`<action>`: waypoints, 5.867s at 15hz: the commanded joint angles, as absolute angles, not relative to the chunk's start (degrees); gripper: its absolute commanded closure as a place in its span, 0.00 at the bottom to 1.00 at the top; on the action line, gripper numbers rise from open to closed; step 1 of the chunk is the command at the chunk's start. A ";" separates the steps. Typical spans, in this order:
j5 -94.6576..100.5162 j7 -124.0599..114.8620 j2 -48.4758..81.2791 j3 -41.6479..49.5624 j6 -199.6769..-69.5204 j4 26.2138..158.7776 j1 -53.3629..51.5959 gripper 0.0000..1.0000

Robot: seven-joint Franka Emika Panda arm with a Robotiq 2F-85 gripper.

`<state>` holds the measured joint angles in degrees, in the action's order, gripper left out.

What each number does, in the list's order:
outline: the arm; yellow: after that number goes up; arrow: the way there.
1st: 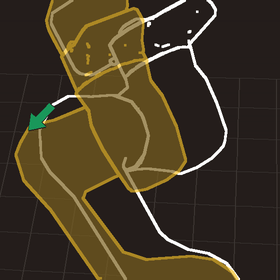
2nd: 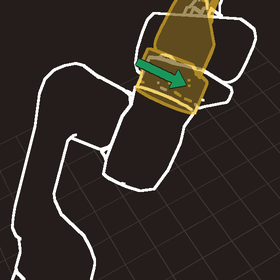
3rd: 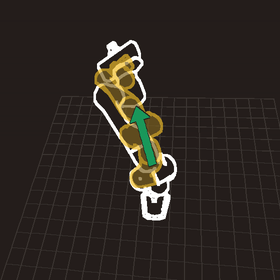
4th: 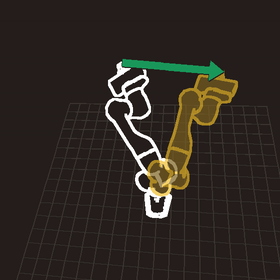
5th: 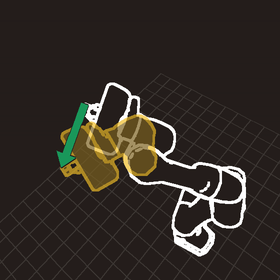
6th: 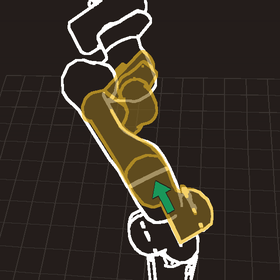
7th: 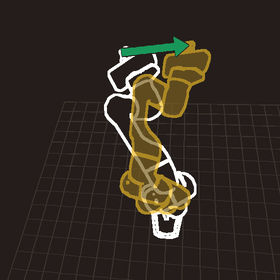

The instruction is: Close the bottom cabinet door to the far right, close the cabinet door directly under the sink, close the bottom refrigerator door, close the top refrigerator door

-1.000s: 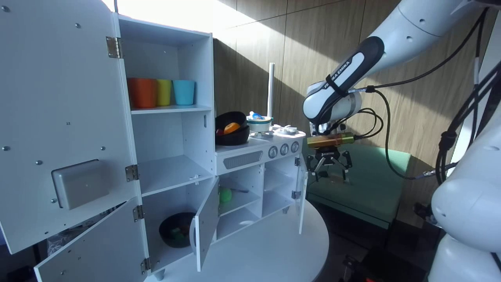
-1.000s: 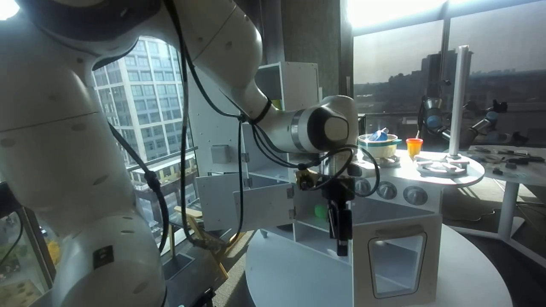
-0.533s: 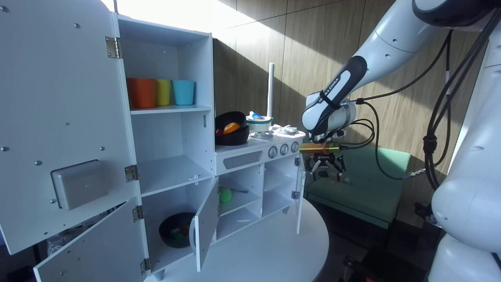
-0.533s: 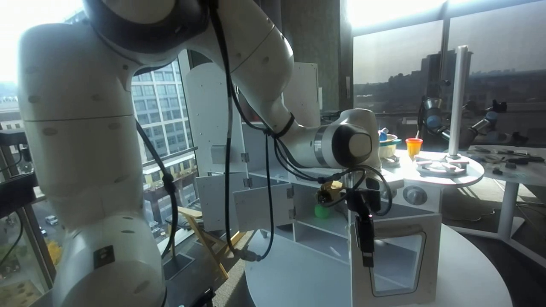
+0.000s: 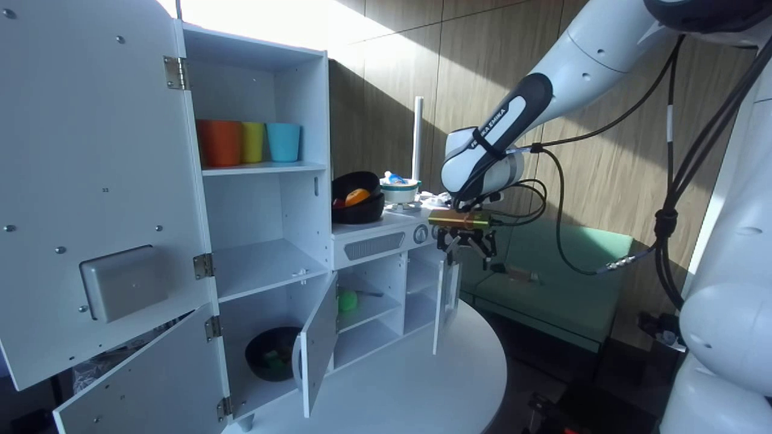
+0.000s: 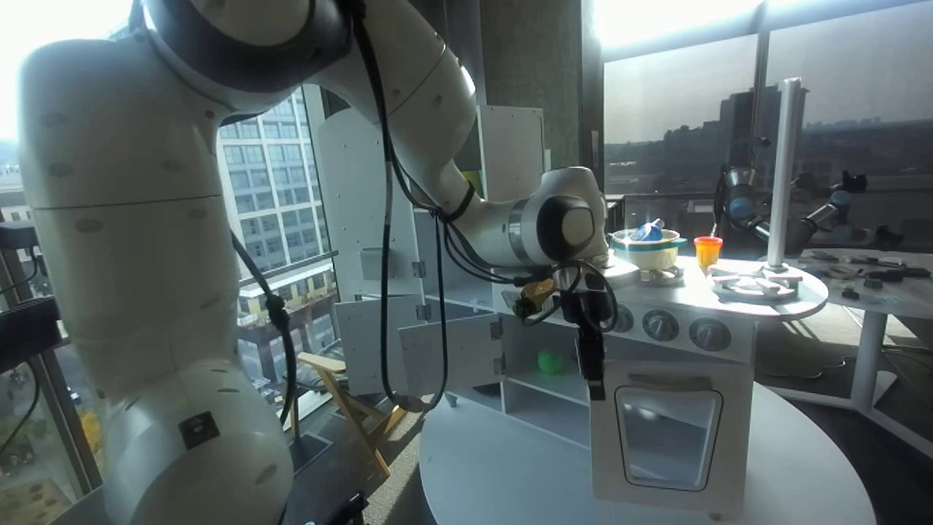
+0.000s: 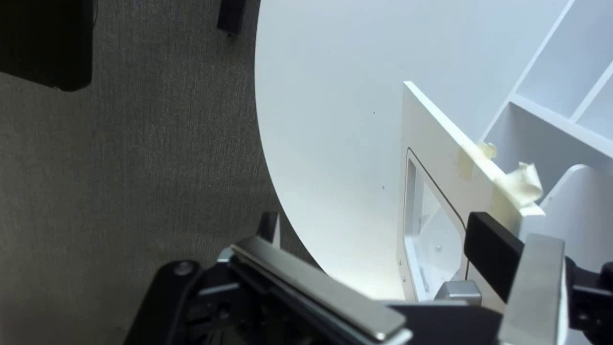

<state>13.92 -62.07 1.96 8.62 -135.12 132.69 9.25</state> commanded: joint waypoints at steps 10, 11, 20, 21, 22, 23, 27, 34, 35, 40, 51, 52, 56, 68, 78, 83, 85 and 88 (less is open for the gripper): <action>2.26 -51.11 -5.29 3.29 -140.97 135.44 2.80 0.00; 0.73 -49.11 -6.12 2.26 -140.05 135.31 1.94 0.00; -3.41 -42.18 -2.23 -5.70 -130.24 129.18 -4.28 0.00; -3.18 -41.83 -1.60 -6.63 -129.63 128.48 -5.15 0.00; -2.73 -42.00 -0.75 -7.44 -129.04 127.48 -5.93 0.00; -1.70 -42.48 0.35 -8.32 -129.26 126.51 -6.77 0.00; -1.52 -41.87 6.11 -10.46 -127.46 121.50 -9.81 0.00; 1.77 -41.53 14.33 -10.05 -122.42 116.28 -13.93 0.00; 2.14 -41.24 14.69 -9.66 -121.76 116.22 -13.93 0.00; 4.82 -41.34 12.39 -7.65 -113.31 116.44 -13.32 0.00; 19.96 -44.60 8.74 0.86 -103.28 120.25 -7.00 0.00; 18.56 -43.43 8.16 0.72 -102.35 119.94 -6.52 0.00; 11.77 -40.65 4.34 -1.80 -101.33 119.55 -6.88 0.00; -5.86 -33.05 6.44 -5.74 -113.88 124.63 -8.01 0.00; 29.27 -58.68 10.28 0.28 -144.75 134.20 -12.11 0.00; 49.72 -78.46 10.67 5.10 -144.69 133.07 -10.57 0.00; 53.79 -85.26 11.45 5.56 -144.87 131.54 -9.65 0.00; 56.37 -93.22 13.93 5.41 -144.14 128.73 -8.75 0.00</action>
